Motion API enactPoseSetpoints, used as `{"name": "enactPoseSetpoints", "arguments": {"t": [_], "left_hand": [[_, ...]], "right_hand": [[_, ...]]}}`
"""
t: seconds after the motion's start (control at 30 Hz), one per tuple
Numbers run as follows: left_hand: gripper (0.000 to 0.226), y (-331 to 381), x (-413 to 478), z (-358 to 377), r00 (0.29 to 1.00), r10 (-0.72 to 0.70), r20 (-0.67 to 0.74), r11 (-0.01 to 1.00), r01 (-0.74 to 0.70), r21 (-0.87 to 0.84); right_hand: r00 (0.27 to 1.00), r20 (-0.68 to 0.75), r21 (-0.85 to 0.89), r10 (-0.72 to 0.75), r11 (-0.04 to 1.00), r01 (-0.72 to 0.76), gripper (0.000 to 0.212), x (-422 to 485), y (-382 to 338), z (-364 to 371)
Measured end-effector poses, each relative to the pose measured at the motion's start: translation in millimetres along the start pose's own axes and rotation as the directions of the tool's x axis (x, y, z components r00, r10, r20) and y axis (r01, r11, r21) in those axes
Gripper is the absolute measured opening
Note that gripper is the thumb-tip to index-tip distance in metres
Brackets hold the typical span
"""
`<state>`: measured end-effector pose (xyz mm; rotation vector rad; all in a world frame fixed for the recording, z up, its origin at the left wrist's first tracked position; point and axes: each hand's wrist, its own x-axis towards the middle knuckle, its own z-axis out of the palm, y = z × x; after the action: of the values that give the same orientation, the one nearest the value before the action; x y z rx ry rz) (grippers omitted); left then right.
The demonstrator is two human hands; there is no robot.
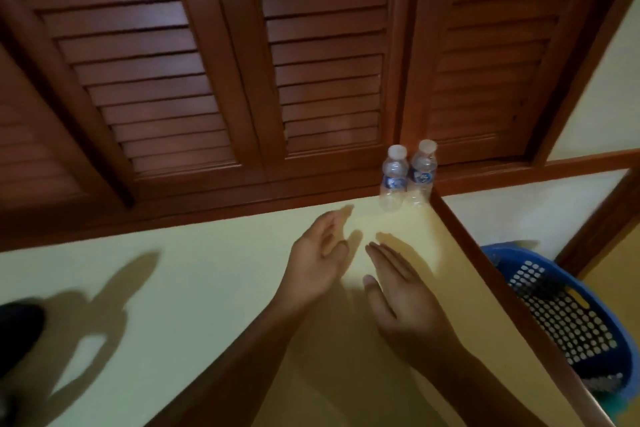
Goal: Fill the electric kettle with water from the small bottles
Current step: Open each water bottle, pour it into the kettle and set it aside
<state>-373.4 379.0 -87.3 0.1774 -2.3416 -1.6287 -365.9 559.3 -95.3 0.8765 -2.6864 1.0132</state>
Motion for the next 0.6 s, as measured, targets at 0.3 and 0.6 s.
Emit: {"name": "enactPoseSetpoints", "arguments": {"t": [0.3,0.6], "left_hand": [[0.052,-14.2,-165.9,-121.4,0.930,-0.025,-0.368,0.999,0.040,0.035],[0.052,3.8,-316.0,-228.8,0.716,-0.050,-0.697,0.995,0.092,0.023]], "right_hand": [[0.927,0.132,0.308,-0.351,0.903,0.298,0.051,-13.5,-139.0,59.0],[0.786,0.202,0.608,-0.584,0.704,0.366,0.044,-63.2,-285.4,109.0]]}}
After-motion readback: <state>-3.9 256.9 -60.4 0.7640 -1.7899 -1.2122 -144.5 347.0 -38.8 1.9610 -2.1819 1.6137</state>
